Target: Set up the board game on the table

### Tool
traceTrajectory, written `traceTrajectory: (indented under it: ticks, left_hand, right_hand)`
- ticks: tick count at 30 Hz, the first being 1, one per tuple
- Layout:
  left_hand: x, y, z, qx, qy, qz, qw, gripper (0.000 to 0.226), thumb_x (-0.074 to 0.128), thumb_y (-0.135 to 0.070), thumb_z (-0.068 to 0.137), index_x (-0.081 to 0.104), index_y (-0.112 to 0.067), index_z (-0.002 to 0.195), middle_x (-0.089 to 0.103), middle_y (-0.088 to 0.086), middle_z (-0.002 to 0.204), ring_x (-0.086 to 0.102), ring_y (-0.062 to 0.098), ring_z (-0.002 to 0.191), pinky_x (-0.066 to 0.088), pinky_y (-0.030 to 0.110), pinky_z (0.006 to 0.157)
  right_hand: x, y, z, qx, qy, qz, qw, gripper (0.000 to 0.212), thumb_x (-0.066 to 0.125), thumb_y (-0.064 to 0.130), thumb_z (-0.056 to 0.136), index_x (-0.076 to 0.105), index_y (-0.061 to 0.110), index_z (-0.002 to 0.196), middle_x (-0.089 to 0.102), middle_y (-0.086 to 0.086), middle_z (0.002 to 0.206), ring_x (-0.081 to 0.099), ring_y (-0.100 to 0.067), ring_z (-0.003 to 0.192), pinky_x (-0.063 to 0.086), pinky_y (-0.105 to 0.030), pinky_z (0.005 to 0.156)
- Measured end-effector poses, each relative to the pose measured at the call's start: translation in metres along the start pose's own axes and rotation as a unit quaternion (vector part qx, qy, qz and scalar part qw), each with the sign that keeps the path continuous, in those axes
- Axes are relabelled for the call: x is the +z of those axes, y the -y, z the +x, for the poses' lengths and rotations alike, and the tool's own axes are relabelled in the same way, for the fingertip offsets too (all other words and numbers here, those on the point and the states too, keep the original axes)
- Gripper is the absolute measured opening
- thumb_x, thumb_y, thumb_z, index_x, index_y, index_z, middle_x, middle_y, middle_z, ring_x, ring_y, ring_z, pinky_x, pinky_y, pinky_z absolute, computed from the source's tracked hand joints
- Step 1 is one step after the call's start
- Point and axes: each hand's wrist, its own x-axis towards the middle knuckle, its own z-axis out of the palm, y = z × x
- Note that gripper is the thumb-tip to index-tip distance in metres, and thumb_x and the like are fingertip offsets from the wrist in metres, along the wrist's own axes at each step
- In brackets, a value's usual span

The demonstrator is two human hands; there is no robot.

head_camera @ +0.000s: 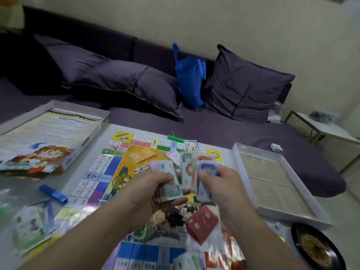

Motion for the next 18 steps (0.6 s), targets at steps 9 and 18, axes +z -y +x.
traceTrajectory:
  ticks: [9, 18]
  left_hand:
    - [-0.030, -0.011, 0.061, 0.026, -0.048, -0.020, 0.998, 0.030, 0.056, 0.002, 0.103, 0.053, 0.004, 0.132, 0.078, 0.025, 0.100, 0.079, 0.038, 0.091, 0.066, 0.048, 0.065]
    - [-0.034, -0.008, 0.067, 0.025, -0.084, -0.030, 0.996, 0.025, 0.070, 0.001, 0.095, 0.064, 0.004, 0.118, 0.078, 0.024, 0.096, 0.079, 0.038, 0.082, 0.065, 0.041, 0.057]
  right_hand:
    - [0.014, -0.014, 0.214, 0.039, -0.082, -0.170, 0.981, 0.019, 0.061, 0.005, 0.096, 0.050, 0.010, 0.080, 0.047, -0.007, 0.072, 0.043, -0.021, 0.062, 0.039, -0.031, 0.056]
    - [0.022, -0.028, 0.239, 0.008, -0.012, -0.380, 0.925, 0.021, 0.056, 0.003, 0.097, 0.059, 0.020, 0.108, 0.049, 0.006, 0.079, 0.057, -0.021, 0.088, 0.037, -0.025, 0.072]
